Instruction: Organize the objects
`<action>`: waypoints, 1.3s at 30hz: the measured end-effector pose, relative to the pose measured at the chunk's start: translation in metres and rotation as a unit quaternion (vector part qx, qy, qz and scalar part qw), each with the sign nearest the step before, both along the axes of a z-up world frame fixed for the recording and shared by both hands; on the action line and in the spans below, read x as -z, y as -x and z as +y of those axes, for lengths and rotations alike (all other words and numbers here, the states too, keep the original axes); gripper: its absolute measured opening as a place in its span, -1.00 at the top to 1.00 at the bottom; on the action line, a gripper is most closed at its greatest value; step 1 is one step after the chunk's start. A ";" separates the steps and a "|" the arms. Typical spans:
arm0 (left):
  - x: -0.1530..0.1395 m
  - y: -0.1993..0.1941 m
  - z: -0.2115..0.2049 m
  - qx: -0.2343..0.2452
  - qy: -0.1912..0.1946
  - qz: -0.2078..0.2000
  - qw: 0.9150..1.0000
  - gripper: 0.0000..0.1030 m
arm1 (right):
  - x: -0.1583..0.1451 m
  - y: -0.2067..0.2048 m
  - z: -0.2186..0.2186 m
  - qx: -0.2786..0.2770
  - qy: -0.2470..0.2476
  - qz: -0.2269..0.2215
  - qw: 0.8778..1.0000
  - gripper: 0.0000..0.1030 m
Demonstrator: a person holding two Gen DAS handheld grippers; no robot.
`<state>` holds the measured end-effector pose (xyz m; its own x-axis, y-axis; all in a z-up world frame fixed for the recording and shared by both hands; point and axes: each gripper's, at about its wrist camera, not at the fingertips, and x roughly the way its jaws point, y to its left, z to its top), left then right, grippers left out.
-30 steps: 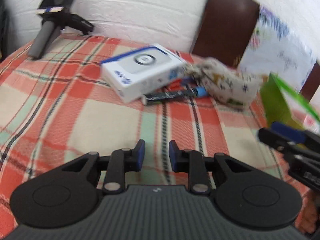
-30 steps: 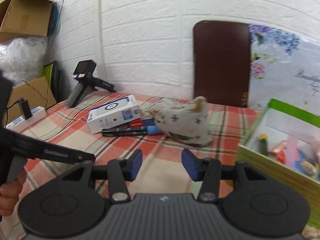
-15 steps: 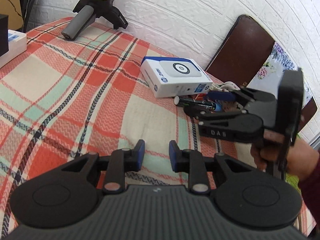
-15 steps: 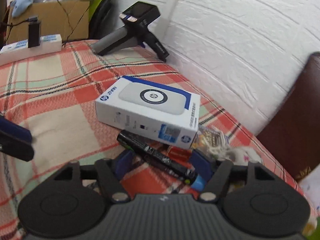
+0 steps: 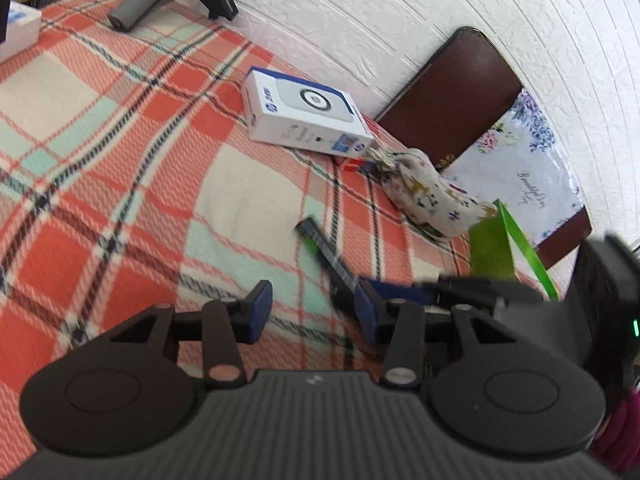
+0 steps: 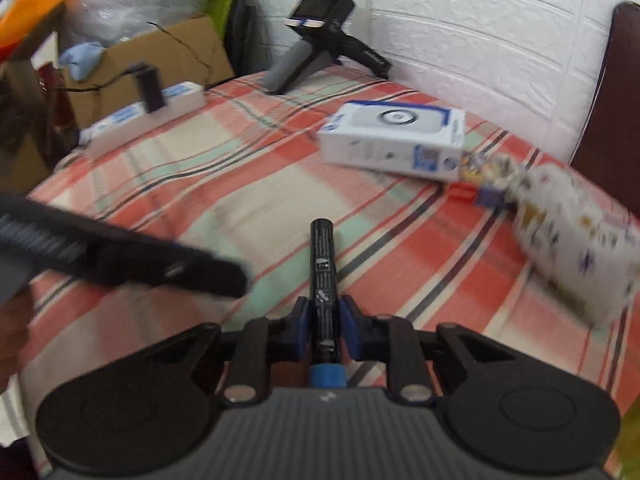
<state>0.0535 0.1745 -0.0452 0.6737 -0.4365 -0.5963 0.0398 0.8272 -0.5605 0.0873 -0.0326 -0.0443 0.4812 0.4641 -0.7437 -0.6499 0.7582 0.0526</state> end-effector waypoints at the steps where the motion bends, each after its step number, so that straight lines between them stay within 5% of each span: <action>1: 0.000 0.000 -0.002 0.003 0.004 0.004 1.000 0.06 | -0.001 0.012 -0.002 -0.004 -0.014 0.005 1.000 0.63; 4: 0.000 -0.001 -0.009 0.012 0.011 0.013 1.000 0.06 | -0.003 0.039 -0.010 0.012 -0.030 -0.023 0.999 0.32; 8: 0.000 -0.002 -0.028 0.035 0.003 0.024 0.999 0.08 | 0.004 0.062 -0.027 0.048 -0.047 -0.029 0.997 0.27; 11: 0.003 0.001 -0.045 0.044 -0.024 0.019 0.999 0.18 | 0.010 0.079 -0.036 0.058 -0.058 -0.042 0.996 0.28; 12: 0.003 0.002 -0.051 0.047 -0.035 0.015 0.998 0.37 | 0.010 0.083 -0.038 0.060 -0.058 -0.044 0.996 0.34; 13: 0.004 0.001 -0.056 0.053 -0.042 0.013 0.998 0.50 | 0.009 0.087 -0.038 0.059 -0.054 -0.047 0.996 0.62; 19: 0.005 -0.001 -0.094 0.095 -0.051 0.015 0.994 0.52 | 0.008 0.099 -0.066 0.099 -0.047 -0.047 0.993 0.59; 29: 0.006 0.025 -0.217 0.244 -0.099 -0.018 0.965 0.52 | 0.010 0.157 -0.158 0.228 -0.067 -0.041 0.970 0.58; 39: 0.006 0.035 -0.269 0.283 -0.136 -0.029 0.949 0.52 | 0.011 0.177 -0.199 0.274 -0.087 -0.045 0.957 0.56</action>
<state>0.0184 -0.0945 -0.0510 0.4114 -0.5741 -0.7080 0.5453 0.7774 -0.3135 -0.0899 -0.2313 -0.0556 0.7467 0.2374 -0.6214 -0.1657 0.9711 0.1718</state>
